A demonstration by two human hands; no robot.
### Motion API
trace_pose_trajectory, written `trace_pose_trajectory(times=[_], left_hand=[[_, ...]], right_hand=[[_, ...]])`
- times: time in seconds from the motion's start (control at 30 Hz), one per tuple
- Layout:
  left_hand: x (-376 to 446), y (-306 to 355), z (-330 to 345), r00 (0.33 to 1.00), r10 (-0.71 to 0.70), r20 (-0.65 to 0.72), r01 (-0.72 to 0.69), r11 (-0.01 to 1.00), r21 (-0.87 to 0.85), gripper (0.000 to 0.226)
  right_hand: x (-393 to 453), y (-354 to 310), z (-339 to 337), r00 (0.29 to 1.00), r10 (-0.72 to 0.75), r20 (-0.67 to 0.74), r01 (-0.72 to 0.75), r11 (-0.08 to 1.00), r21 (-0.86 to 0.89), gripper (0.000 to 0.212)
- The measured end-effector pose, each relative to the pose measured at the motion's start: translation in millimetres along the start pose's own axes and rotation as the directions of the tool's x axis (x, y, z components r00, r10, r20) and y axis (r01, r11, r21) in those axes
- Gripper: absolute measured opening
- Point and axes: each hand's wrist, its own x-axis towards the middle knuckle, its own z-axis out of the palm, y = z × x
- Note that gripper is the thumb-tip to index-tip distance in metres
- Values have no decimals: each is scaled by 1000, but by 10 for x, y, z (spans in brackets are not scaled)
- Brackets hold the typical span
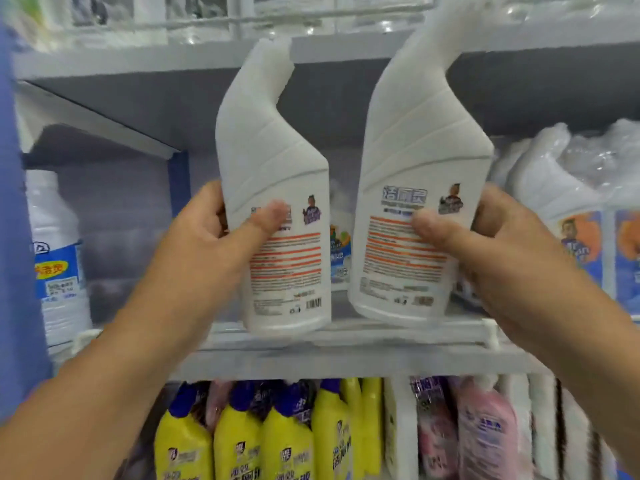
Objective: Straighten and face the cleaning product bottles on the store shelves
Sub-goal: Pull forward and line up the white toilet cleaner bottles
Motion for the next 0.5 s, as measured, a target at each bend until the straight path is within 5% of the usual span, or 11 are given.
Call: trace_pose_trajectory(times=[0.2,0.5], left_hand=[[764,-562,-82,985,-172,26,167,978,121,22],[1114,-1104,-139,872,-443,208,434,896,91,41]], right_hand=[[677,309,125,993,117,-3,-115,976,-186,36],[1045,953,167,913,408,9,-388,875,-292,40]])
